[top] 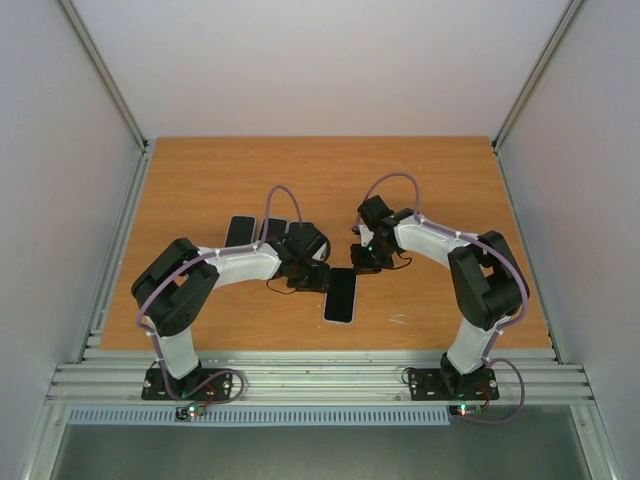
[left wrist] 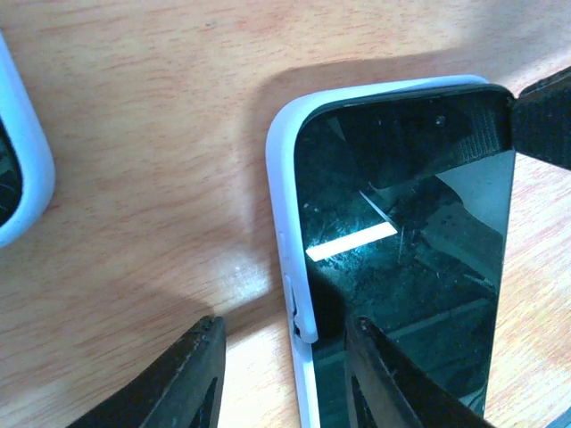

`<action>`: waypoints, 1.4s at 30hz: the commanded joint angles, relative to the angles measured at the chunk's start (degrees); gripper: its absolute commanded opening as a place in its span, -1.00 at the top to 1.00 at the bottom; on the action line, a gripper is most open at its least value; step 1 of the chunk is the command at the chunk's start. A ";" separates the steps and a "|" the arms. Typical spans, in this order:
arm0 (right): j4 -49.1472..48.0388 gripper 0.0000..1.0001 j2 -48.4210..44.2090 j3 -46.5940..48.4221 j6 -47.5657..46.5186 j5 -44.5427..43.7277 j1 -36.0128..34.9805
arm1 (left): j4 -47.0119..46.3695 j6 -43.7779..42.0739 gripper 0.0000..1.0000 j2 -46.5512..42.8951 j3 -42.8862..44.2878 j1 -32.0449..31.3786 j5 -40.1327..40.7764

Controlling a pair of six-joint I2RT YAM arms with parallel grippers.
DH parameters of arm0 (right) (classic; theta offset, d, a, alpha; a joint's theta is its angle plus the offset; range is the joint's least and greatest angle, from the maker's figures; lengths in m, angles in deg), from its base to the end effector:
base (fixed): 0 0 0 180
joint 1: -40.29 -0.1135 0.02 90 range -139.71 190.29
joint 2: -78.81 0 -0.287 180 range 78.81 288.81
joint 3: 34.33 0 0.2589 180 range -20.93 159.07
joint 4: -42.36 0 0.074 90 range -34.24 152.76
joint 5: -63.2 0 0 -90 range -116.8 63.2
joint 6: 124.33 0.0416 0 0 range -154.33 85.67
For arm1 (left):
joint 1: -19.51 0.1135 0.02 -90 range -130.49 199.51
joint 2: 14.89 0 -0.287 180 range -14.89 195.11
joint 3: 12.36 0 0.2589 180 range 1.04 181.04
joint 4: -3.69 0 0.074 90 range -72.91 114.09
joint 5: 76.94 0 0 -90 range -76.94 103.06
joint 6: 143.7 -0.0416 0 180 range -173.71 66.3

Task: Put the phone into the phone case
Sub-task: Press the phone with the phone case at the top right corner of the phone case.

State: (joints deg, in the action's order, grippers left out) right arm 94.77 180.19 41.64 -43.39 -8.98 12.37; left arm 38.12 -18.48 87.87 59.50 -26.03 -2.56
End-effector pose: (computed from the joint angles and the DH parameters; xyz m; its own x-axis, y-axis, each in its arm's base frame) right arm 0.2896 0.1679 0.1727 -0.7738 -0.5797 -0.2555 -0.6326 0.7288 0.2622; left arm 0.2394 -0.2599 0.1568 -0.9618 0.1871 -0.1999 0.2588 0.8596 -0.4406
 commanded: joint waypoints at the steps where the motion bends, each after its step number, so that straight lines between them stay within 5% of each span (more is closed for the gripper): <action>1: -0.20 0.98 4.25 -0.18 -0.83 1.25 -0.33 | 0.87 -0.95 0.25 2.06 1.63 -0.38 0.14; 19: 6.71 0.97 18.64 4.72 0.33 -13.84 -8.48 | 4.13 -1.45 0.16 1.64 1.87 -2.42 4.68; 32: 5.20 0.72 -3.43 0.69 2.30 -6.63 -8.52 | 2.38 1.05 0.08 -5.46 -3.38 -3.38 4.87; 42: 0.75 0.63 -14.54 -11.13 8.88 0.41 -9.03 | -1.35 4.30 0.02 -8.48 -7.58 -6.26 2.84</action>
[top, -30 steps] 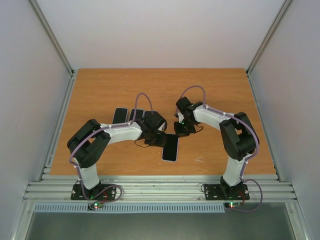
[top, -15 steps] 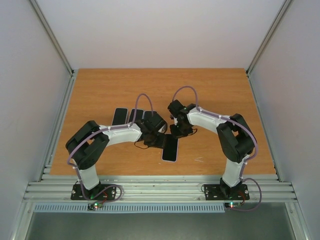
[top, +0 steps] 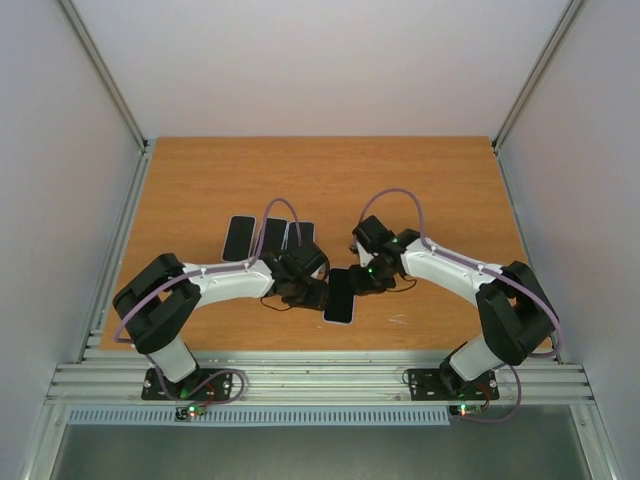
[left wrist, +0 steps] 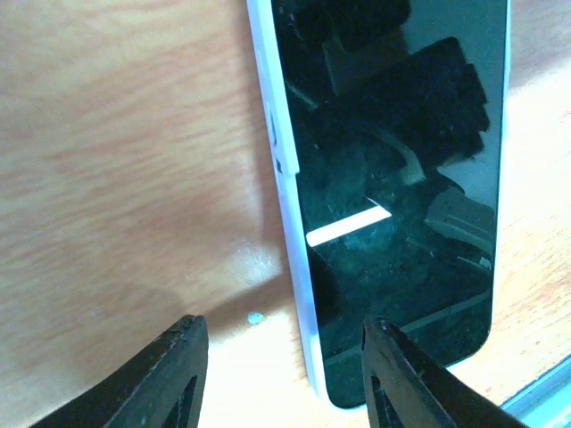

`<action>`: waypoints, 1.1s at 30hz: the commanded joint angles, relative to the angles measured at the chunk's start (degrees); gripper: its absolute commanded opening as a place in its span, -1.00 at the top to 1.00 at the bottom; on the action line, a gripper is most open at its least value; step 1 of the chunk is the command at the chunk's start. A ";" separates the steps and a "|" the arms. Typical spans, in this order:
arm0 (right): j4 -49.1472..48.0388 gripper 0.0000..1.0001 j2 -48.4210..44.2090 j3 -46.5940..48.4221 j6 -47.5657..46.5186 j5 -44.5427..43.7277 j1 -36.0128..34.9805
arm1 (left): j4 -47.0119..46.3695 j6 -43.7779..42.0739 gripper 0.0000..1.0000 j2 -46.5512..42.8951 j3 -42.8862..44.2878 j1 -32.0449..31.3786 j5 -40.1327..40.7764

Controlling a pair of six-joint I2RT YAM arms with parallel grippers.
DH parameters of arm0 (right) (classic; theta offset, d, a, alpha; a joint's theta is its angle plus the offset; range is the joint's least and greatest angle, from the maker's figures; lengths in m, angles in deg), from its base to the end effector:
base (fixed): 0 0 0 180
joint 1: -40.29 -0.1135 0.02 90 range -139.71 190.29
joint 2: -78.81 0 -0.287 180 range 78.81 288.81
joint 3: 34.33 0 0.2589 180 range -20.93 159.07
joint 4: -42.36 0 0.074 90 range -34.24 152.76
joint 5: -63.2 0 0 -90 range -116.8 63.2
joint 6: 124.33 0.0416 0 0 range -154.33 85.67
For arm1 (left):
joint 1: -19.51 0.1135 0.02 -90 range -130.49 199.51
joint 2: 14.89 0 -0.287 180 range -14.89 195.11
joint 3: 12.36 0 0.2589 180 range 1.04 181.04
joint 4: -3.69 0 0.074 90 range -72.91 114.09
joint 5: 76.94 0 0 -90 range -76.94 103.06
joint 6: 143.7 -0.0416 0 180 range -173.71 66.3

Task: Put the phone into the phone case
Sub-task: Press the phone with the phone case at the top right corner of the phone case, then press the phone with the phone case at the bottom right corner of the phone case.

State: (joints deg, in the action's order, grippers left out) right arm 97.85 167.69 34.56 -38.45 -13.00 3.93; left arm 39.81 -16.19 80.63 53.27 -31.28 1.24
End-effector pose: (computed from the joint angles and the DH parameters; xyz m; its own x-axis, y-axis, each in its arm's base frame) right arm 0.2247 0.1778 0.2012 -0.7327 -0.6261 -0.2667 -0.6783 0.7034 0.2123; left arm 0.1949 -0.2523 0.1653 -0.9520 0.2241 -0.2086 0.2917 0.8707 -0.3960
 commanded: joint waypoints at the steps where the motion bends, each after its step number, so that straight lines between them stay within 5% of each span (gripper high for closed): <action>1: -2.76 0.63 -2.53 -5.15 4.02 4.65 -0.97 | -3.30 2.18 0.02 -1.11 -1.60 -1.29 -1.06; 19: -11.04 0.65 0.39 -12.84 10.46 10.87 -3.57 | -6.21 4.30 0.14 0.36 -3.57 -3.09 -2.26; 33: -6.08 0.85 14.26 -7.39 12.28 -4.82 -10.20 | -8.21 6.02 0.26 0.43 -5.16 -4.06 -2.42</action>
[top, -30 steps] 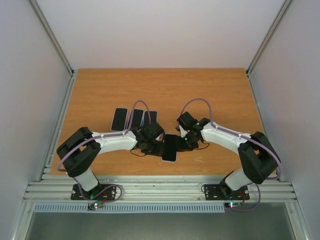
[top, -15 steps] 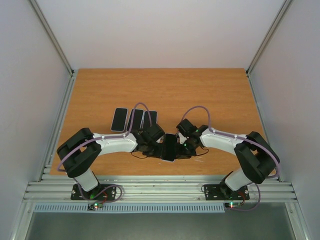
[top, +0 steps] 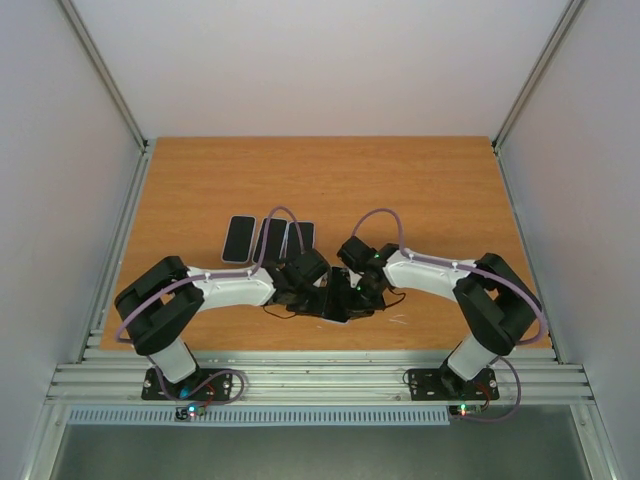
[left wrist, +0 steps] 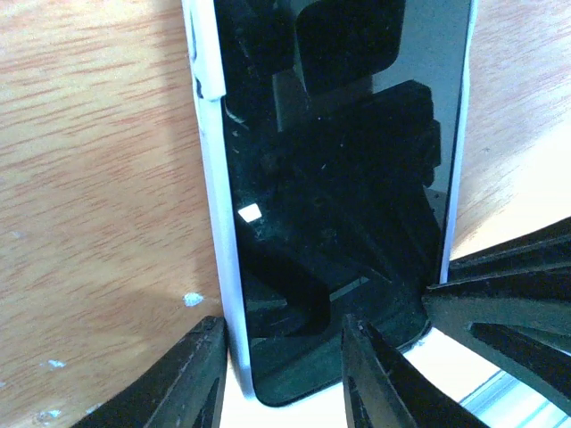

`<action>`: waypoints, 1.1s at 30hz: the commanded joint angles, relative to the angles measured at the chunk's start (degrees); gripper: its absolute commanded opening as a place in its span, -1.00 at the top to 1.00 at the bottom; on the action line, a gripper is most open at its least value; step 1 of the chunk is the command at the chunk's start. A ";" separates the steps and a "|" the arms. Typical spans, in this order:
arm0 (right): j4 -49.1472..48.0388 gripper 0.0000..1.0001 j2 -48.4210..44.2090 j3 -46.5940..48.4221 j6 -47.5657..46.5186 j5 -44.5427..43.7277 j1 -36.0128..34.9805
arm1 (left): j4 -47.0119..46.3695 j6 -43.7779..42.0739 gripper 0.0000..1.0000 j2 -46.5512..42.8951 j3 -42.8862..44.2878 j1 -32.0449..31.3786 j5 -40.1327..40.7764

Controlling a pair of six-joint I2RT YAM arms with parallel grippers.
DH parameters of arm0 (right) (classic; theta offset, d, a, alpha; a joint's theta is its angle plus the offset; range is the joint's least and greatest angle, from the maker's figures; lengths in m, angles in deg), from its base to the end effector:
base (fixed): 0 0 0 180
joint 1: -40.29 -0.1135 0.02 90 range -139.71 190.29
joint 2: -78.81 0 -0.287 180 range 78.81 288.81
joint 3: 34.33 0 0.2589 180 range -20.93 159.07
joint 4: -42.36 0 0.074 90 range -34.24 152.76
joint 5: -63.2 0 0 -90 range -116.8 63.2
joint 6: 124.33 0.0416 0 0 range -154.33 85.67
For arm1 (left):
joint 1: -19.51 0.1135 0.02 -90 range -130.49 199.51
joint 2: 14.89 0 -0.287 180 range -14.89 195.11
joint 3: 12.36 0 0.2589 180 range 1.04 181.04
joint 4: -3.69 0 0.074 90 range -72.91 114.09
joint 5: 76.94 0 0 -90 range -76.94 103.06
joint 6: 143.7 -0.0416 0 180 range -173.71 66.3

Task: Put the phone into the phone case
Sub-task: Press the phone with the phone case at the bottom right corner of the phone case, then adjust the phone with the phone case at the center of the board.

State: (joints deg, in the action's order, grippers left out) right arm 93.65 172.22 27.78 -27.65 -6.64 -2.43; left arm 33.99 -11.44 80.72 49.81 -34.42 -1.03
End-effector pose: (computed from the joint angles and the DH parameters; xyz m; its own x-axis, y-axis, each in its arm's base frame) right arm 0.1907 0.1957 0.1534 -0.8015 -0.5915 -0.0883 -0.5802 0.7333 0.3544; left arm 0.1771 -0.2603 0.1539 -0.9607 0.2110 -0.1806 0.2721 0.8457 -0.4591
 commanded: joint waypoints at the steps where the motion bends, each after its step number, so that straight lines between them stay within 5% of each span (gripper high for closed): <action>1: -2.01 0.87 10.65 -0.29 1.37 -11.94 -4.01 | -2.33 1.45 0.26 -0.23 -2.01 -0.91 0.38; 11: -4.54 0.73 -6.84 -0.81 -1.43 -10.42 -1.90 | 3.46 0.51 0.00 -4.96 -1.25 -0.91 6.63; 25: 2.10 -0.29 -32.35 -5.02 -5.30 -18.12 11.60 | 13.27 -4.02 -0.90 -2.59 9.39 -4.30 13.98; 33: 1.84 -0.48 -34.25 -7.31 -5.73 -16.52 14.14 | 16.04 -6.03 -0.99 5.45 16.44 -5.99 16.22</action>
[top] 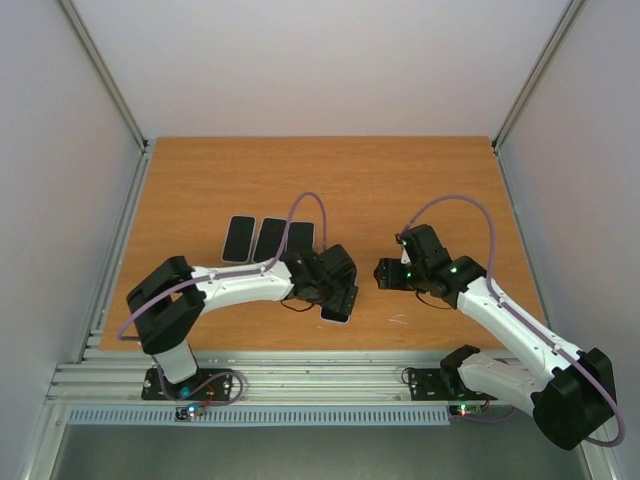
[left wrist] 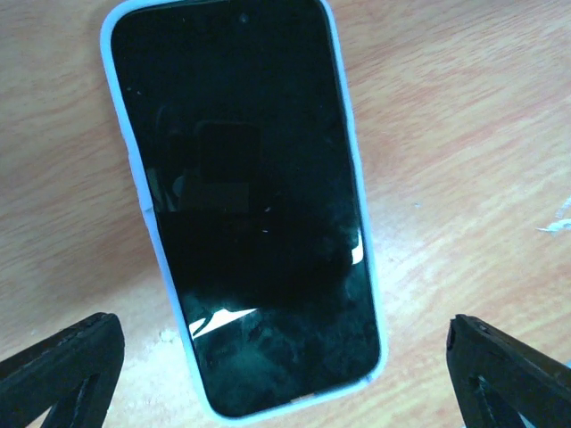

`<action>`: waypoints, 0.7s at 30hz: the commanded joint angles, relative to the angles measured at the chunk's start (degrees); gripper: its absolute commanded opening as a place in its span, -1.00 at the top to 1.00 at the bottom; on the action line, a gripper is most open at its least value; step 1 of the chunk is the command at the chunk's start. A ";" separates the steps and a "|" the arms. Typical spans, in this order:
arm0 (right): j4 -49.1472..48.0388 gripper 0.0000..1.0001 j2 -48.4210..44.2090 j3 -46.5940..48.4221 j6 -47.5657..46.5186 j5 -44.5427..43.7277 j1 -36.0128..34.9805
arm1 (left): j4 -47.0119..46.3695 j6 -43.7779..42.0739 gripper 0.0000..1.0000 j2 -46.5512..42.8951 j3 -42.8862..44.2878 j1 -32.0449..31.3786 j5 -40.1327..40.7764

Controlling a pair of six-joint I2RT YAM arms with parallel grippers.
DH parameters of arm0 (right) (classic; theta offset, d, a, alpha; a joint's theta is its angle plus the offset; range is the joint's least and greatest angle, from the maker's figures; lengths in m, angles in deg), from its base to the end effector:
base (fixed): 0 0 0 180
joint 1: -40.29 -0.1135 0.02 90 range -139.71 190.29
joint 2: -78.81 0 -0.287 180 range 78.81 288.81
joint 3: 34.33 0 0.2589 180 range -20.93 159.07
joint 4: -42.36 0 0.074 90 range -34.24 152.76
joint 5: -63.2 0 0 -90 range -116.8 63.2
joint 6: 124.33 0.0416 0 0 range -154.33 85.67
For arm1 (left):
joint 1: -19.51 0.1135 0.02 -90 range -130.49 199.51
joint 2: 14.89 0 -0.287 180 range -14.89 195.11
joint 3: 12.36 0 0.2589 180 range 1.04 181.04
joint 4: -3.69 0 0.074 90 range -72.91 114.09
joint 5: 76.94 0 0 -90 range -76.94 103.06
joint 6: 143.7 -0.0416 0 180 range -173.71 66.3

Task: Put the phone into the phone case
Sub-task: Adjust the phone with the phone case at the center of the board.

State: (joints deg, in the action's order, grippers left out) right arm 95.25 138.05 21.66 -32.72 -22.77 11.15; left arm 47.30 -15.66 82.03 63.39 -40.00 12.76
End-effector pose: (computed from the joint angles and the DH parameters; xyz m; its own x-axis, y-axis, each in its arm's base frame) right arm 0.1698 0.0980 0.2495 -0.7396 -0.3803 -0.5553 -0.4994 0.8632 0.0740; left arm 0.1750 -0.2976 0.2003 -0.8932 0.3025 -0.3327 0.3967 0.8785 -0.2663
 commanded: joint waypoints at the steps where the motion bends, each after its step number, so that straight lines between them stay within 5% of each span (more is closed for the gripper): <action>1: -0.11 -0.48 -0.09 -1.48 -0.72 -0.26 0.72 | 3.33 -1.98 -0.99 5.10 3.66 -0.41 2.68; 21: -5.13 -0.61 6.35 -2.77 -3.26 5.55 1.90 | 8.45 -3.59 -0.99 14.36 10.00 -1.84 4.63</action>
State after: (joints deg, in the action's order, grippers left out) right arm 91.97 143.85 19.50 -34.88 -19.14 12.65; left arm 52.81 -18.44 93.97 72.04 -41.40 14.66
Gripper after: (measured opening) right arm 0.804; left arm 0.994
